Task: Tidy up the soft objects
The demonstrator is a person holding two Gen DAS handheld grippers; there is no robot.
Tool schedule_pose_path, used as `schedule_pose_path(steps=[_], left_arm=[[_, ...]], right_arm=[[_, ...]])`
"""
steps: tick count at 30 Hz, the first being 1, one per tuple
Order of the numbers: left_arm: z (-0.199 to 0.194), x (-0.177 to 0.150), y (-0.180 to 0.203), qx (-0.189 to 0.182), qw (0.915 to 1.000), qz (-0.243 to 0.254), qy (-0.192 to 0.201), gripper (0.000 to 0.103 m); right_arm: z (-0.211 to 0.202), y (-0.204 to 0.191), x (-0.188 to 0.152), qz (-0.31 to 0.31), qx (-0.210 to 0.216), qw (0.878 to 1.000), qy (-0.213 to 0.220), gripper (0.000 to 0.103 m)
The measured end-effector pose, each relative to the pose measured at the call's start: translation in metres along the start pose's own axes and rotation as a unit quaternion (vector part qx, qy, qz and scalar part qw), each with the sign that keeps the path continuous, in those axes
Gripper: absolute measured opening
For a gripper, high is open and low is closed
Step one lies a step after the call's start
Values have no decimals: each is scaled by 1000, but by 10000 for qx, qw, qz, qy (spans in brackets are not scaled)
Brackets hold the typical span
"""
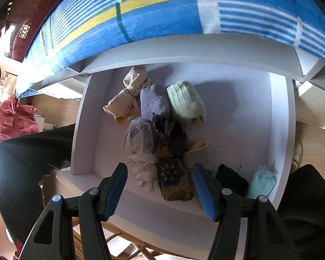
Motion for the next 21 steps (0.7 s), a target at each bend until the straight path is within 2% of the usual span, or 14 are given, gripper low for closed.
schedule_pose_path(steps=[3, 5, 9, 10, 11, 12, 13, 16, 21], left_arm=[[2, 3, 6, -10, 9998, 193, -26, 31], [6, 7, 9, 230, 9987, 460, -71, 31], [13, 22, 1, 710, 9959, 556, -44, 35], [14, 26, -3, 870, 9947, 552, -41, 38], [14, 31, -10, 1083, 9928, 518, -42, 50], [14, 35, -16, 1248, 9911, 459, -23, 58], [13, 37, -20, 1316, 9905, 406, -5, 70], [-1, 41, -25, 1077, 9936, 154, 311, 75], [-36, 35, -16, 888, 9921, 153, 867, 87]], right_arm=[[0, 2, 0, 72, 52, 10000, -21, 63], [0, 2, 0, 109, 73, 9999, -25, 63], [1, 3, 1, 151, 85, 9998, -54, 63], [1, 2, 0, 142, 73, 9999, -56, 63], [1, 3, 0, 136, 67, 9999, -55, 63], [1, 3, 0, 133, 67, 9999, -58, 63], [1, 2, 0, 138, 74, 9999, -55, 63], [0, 3, 2, 143, 68, 9999, -32, 63], [-2, 1, 5, 124, 49, 9999, 32, 63]])
Point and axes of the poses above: each gripper's, at about its wrist camera, not at the fingertips, and z roughly the way its jaws point, y to its right, x to its top, the point moved 7 cm from there along z, roughly the way its jaws point, and after that the axes turned 11 degrees about z, right-handed, at the moved point
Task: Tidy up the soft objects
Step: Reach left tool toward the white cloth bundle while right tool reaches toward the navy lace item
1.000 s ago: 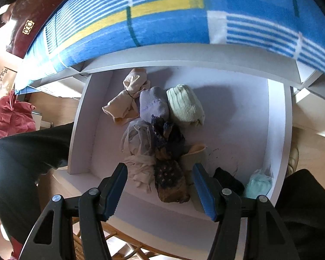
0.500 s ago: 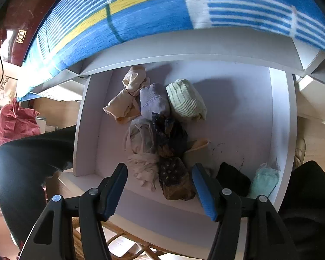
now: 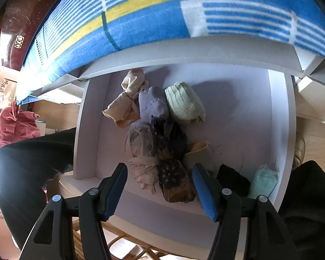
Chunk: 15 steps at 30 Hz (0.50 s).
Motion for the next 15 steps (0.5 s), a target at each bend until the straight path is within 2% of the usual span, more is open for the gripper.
schedule_pose_path(steps=[4, 7, 13, 15], left_arm=[[-33, -15, 13, -360, 9984, -180, 406, 94], [-60, -35, 23, -556, 9961, -222, 650, 94], [-109, -85, 52, -841, 9906, -73, 1078, 96], [-123, -112, 66, -946, 9888, -83, 1150, 98]], right_arm=[[-1, -1, 0, -59, -64, 10000, 40, 63], [-1, 0, 0, -81, -125, 9999, 54, 63], [0, 7, 3, -54, -360, 9992, 144, 63], [0, 11, 5, -23, -435, 9989, 174, 63]])
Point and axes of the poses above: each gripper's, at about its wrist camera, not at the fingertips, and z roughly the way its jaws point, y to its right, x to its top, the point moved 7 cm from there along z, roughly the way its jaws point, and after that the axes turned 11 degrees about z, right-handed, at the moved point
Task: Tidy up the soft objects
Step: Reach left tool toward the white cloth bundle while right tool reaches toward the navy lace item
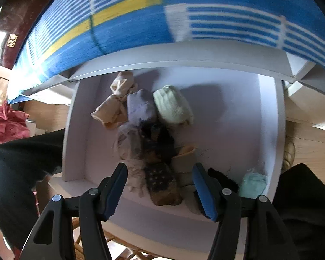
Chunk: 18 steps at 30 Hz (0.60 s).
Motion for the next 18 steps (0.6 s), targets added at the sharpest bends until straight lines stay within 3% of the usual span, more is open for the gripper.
schedule_pose_path(steps=[3, 8, 12, 18], left_arm=[[-7, -36, 18, -194, 9995, -209, -166, 102], [13, -105, 50, -693, 9895, -803, -986, 102], [37, -145, 68, -1031, 9715, -1202, -1762, 102], [62, -196, 82, -1237, 9425, -1724, -2581, 102]], right_arm=[[1, 5, 1, 52, -99, 9999, 7, 63], [6, 14, 1, 117, -320, 9994, -1, 63], [8, 24, 0, 216, -430, 9988, -19, 63], [8, 35, 1, 409, -473, 9980, -8, 63]])
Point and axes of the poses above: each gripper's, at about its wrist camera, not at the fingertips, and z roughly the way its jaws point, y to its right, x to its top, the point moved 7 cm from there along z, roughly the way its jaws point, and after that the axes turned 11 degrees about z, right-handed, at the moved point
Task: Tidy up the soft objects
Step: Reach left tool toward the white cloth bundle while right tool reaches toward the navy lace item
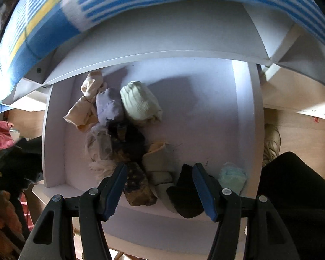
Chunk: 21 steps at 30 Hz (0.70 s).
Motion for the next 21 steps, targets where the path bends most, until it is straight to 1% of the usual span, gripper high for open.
schedule_pose_path(steps=[2, 4, 6, 7, 9, 12, 14, 17, 21], left_arm=[[17, -10, -4, -93, 9992, -250, -285, 102], [26, -18, -11, -140, 9975, -524, -452, 102], [39, -26, -16, -319, 9935, -894, -629, 102], [43, -30, -19, -314, 9916, -1040, -695, 102], [48, -34, -21, -247, 9902, -1123, -792, 102], [47, -34, -25, -132, 9905, -1140, -757, 102], [46, -34, -28, -106, 9900, -1209, -717, 102], [45, -35, -34, -31, 9893, -1269, -712, 102], [46, -37, -40, 27, 9885, -1319, -742, 102]], right_arm=[[3, -1, -1, 13, 63, 10000, -57, 63], [6, -7, -4, -1, 221, 9996, -151, 63], [9, -14, -6, -78, 341, 9992, -200, 63], [12, -19, -7, -141, 390, 9989, -230, 63], [18, -27, -8, -154, 507, 9982, -280, 63], [33, -41, -10, -122, 658, 9968, -444, 63], [46, -50, -12, -198, 602, 9965, -548, 63], [67, -60, -14, -367, 338, 9966, -660, 63], [89, -71, -20, -585, 204, 9944, -854, 63]])
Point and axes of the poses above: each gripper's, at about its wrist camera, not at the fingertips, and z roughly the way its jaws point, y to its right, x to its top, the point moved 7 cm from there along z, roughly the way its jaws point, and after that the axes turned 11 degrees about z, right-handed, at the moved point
